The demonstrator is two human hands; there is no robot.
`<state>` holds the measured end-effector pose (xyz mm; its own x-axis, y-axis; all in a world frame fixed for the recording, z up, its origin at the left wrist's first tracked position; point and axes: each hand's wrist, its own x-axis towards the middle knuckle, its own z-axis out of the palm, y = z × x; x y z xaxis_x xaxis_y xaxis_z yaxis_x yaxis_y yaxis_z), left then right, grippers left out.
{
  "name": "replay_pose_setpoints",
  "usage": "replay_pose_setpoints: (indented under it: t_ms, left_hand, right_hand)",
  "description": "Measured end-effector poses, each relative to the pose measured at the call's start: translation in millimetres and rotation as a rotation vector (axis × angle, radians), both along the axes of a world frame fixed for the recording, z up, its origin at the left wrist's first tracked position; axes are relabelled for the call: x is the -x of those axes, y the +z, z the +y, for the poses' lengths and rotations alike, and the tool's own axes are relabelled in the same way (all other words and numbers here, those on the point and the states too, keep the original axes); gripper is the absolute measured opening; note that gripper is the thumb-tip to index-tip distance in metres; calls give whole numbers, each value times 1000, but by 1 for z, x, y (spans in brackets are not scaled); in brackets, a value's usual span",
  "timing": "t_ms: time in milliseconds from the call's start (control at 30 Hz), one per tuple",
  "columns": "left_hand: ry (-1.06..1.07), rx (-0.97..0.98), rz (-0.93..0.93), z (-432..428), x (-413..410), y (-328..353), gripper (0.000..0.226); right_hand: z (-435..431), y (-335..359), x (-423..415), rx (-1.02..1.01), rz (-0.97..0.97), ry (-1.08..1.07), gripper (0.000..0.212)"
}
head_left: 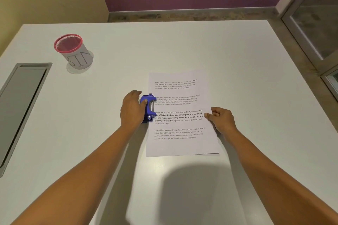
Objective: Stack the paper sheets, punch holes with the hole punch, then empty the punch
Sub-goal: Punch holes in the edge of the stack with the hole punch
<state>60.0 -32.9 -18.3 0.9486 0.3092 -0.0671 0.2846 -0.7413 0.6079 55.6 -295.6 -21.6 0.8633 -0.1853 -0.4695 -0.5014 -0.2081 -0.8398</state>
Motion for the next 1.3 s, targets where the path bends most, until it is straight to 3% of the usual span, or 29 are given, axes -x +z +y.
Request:
replay_pose_setpoints:
  t_ms: [167, 367, 633, 967, 1300]
  left_hand:
    - [-138, -94, 94, 2, -6, -6, 50]
    - [-65, 293, 127, -6, -5, -10, 49]
    - [27, 386, 94, -13, -5, -16, 47]
    - [20, 312, 35, -12, -6, -14, 47]
    - [-75, 63, -37, 3, -36, -3, 44]
  right_hand:
    - [1, 0, 1, -1, -2, 3, 25]
    - [1, -1, 1, 10, 6, 8, 22]
    - [1, -3, 0, 56, -8, 25, 20]
    - [2, -3, -2, 206, -38, -9, 26]
    - [12, -4, -13, 446, -124, -83, 23]
